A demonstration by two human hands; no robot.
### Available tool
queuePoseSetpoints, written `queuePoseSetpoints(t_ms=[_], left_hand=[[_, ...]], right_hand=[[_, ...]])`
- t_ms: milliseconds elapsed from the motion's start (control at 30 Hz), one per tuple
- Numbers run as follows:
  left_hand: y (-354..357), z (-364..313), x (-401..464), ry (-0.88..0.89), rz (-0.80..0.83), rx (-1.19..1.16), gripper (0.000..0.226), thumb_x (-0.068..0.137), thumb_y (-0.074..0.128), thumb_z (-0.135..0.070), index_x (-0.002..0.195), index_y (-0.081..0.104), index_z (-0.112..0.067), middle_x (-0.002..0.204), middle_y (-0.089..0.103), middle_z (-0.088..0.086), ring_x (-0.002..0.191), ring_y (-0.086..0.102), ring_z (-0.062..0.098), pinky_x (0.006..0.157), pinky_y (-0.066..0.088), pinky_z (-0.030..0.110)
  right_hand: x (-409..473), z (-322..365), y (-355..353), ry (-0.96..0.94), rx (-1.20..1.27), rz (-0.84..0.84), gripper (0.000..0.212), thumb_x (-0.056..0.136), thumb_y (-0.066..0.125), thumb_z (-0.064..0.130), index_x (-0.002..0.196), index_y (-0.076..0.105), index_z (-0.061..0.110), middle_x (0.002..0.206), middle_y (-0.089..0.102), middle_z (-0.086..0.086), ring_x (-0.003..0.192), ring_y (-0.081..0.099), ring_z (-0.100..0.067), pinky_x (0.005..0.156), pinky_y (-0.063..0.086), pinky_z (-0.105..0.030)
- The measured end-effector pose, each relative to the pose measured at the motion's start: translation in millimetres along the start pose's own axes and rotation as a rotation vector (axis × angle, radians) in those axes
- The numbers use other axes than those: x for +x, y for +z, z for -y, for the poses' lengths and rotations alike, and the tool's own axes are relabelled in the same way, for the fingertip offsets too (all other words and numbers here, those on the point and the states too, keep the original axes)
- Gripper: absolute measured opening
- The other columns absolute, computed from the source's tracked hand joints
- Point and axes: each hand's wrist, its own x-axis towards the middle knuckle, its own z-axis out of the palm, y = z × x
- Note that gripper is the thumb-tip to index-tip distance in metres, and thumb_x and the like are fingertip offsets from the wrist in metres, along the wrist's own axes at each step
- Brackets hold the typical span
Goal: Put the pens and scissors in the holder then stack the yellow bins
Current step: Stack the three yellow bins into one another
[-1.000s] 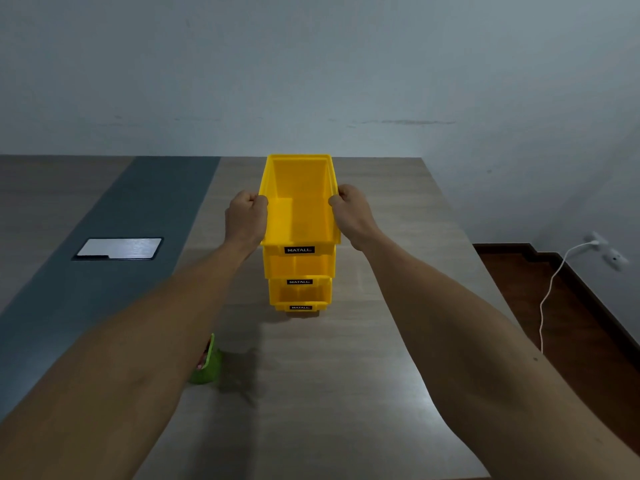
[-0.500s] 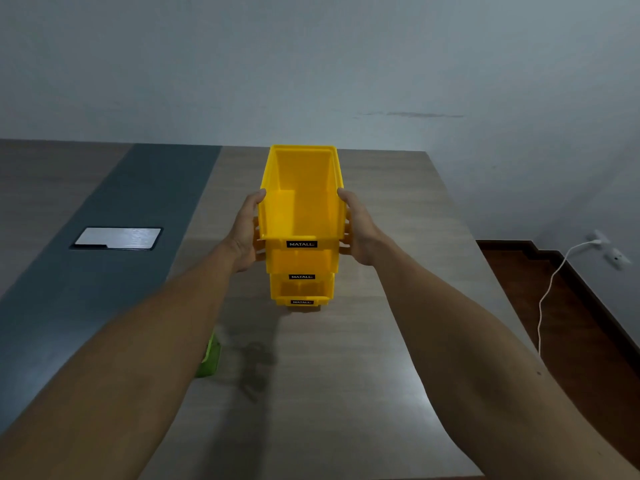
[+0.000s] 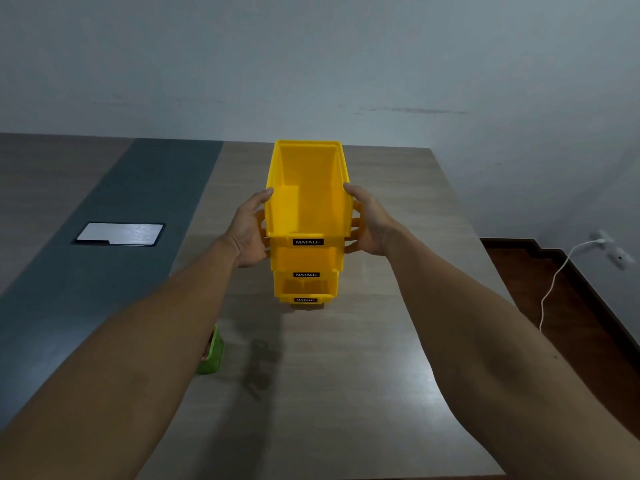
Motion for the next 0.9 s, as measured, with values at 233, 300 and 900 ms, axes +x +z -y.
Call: queuePoseSetpoints(t_ms=[233,300,900], left_hand=[[2,0,-1,0.004,-0.085,0.067,0.072,0.079,0.056,-0.075,0.136,0.056,-0.031,0.128,0.066,0.012,0.115,0.063,0.035,0.086,0.054,0.047],[-1,-2,1,-0.004,-0.075,0.081,0.074,0.074,0.06,-0.071,0.135,0.057,-0.03,0.132,0.065,0.015,0.117,0.062,0.037,0.093,0.052,0.053],[12,-7,-13,0.017,-0.219,0.253,0.101,0.08,0.009,-0.091,0.152,0.039,-0.027,0.148,0.049,0.012,0.138,0.043,0.036,0.116,0.027,0.063]], right_hand=[[-2,-5,2,-0.005,0.042,-0.033,0.094,0.084,0.064,0.07,0.157,0.029,0.023,0.146,0.049,-0.023,0.123,0.057,-0.047,0.101,0.046,-0.068],[-1,-3,2,-0.003,0.029,-0.007,0.086,0.086,0.063,0.064,0.155,0.031,0.022,0.145,0.049,-0.024,0.122,0.056,-0.048,0.102,0.044,-0.07],[-35,-3,32,-0.16,-0.076,-0.212,0.077,0.098,0.022,0.074,0.152,0.042,0.024,0.145,0.056,-0.011,0.13,0.054,-0.034,0.108,0.043,-0.058]])
